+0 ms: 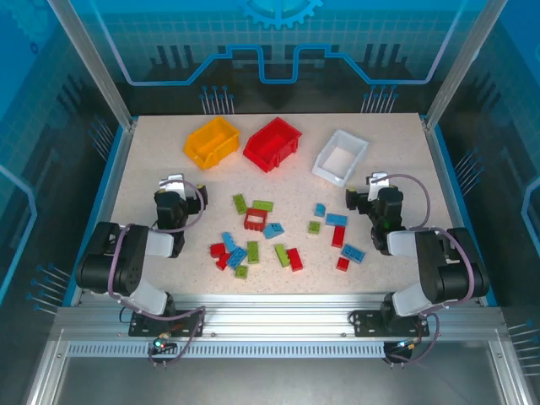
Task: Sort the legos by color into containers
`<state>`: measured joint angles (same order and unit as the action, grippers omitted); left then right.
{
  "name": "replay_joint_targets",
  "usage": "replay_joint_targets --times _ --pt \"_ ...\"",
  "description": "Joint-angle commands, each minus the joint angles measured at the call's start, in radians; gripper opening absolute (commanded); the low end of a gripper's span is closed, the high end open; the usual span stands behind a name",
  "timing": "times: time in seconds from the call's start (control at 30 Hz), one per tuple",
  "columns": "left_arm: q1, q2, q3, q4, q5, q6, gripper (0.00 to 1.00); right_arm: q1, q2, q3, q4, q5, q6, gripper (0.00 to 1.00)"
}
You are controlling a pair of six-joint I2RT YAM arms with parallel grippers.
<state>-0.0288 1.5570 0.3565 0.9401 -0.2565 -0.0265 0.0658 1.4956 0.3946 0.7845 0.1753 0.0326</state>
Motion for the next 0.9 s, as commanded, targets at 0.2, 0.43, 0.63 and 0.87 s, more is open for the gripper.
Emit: replay_joint_targets --times 0.2,0.43,0.63,0.87 --pt "-0.002 -0.006 0.007 0.011 -0.006 -0.006 0.99 0.006 0.005 0.018 0.001 -0.001 -0.006 1.0" --pt "-0.002 -0.006 0.007 0.011 -0.005 -0.006 0.99 0.006 0.005 0.018 0.002 -0.002 -0.005 1.0" --pt "-0.002 -0.01 -0.011 0.052 0.001 -0.002 0.99 0.006 0.005 0.016 0.006 -0.001 -0.007 1.0" --pt "-0.376 -0.454 -0.014 -0.205 -0.249 0.236 0.99 0.107 -0.399 0.14 -0.428 0.181 -0.011 1.0"
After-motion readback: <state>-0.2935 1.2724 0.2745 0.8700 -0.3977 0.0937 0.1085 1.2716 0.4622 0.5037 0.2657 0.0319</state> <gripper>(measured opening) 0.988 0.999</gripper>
